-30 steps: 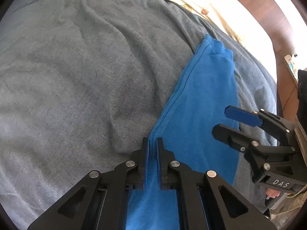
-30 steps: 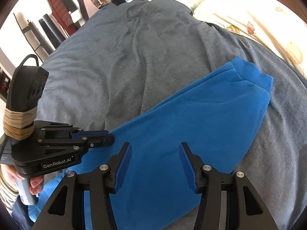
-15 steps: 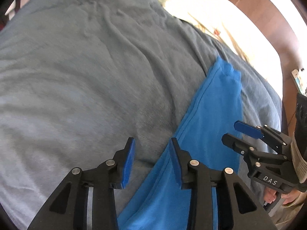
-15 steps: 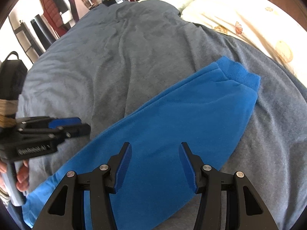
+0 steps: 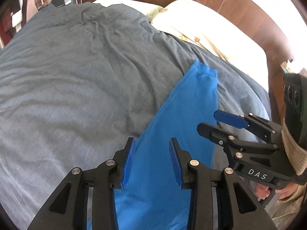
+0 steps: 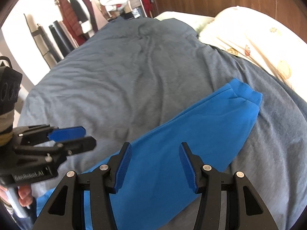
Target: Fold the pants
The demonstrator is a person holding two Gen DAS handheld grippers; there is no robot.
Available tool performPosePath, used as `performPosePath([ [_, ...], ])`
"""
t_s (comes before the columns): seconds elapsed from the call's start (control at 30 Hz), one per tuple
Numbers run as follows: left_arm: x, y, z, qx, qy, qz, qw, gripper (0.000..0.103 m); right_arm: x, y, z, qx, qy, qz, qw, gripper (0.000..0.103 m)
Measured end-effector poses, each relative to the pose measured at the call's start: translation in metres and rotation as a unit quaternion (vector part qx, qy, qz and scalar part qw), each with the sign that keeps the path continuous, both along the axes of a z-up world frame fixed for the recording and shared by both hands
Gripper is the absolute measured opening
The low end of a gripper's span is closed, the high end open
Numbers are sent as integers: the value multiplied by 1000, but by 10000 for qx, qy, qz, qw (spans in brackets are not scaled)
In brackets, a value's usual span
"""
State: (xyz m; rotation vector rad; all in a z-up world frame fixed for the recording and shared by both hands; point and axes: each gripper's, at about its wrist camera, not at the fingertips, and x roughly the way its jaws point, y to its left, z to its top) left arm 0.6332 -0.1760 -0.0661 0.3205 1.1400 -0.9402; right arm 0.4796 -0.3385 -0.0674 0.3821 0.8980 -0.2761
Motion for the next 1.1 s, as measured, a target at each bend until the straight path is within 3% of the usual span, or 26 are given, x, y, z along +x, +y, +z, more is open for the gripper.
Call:
performPosePath([
  [0.23,-13,44,-6,224,33,75,9997,36,-10,40,1,38,28,158,9999,52],
  [0.47,-8,79,-36,555,284,108,9980,34,-12,75,-11,29,236,297,9993,52],
  [0.73,0,88,-69,676,621,-1,9958,33,-5,96,-29,29,478,368,9982,52],
  [1.1,14,96,-96,549,1182,102,9914,27,3,106,-45,84,680,440,9967,52],
])
